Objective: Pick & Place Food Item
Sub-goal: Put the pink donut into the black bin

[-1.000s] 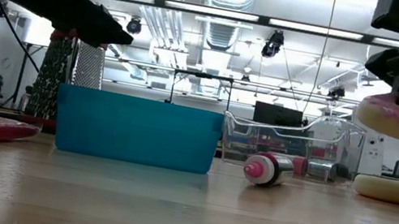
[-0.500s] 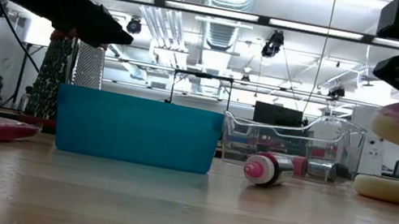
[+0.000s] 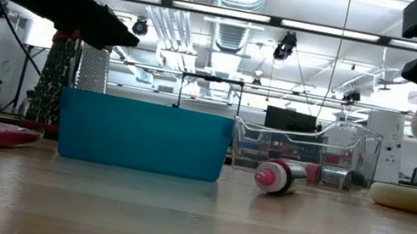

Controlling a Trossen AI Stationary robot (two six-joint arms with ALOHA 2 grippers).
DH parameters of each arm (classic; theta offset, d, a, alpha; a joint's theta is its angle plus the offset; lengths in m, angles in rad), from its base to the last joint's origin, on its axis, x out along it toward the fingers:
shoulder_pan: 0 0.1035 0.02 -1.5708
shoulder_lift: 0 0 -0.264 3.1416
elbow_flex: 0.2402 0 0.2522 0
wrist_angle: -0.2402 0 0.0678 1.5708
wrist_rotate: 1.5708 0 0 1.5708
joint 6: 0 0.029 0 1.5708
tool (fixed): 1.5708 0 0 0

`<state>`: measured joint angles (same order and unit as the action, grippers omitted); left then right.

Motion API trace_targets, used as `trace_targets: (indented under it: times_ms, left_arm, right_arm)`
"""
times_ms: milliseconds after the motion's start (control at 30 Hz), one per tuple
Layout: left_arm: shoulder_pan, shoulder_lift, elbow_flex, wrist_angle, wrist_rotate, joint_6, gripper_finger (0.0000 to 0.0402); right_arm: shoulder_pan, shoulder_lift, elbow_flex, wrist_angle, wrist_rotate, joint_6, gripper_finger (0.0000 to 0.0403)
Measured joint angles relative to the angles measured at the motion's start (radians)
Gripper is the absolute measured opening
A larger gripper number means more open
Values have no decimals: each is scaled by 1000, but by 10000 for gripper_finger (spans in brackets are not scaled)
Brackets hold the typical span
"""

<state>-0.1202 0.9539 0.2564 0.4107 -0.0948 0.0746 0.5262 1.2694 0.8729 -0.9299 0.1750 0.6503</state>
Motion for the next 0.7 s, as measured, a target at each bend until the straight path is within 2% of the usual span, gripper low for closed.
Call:
trace_targets:
  times_ms: [433,700]
  left_arm:
    - [0,0,-1,0,0,0,237]
    - [0,0,-1,0,0,0,237]
  right_arm:
    - [39,0,9,-68,-147,122,18]
    - [91,0,-5,-85,-148,268,18]
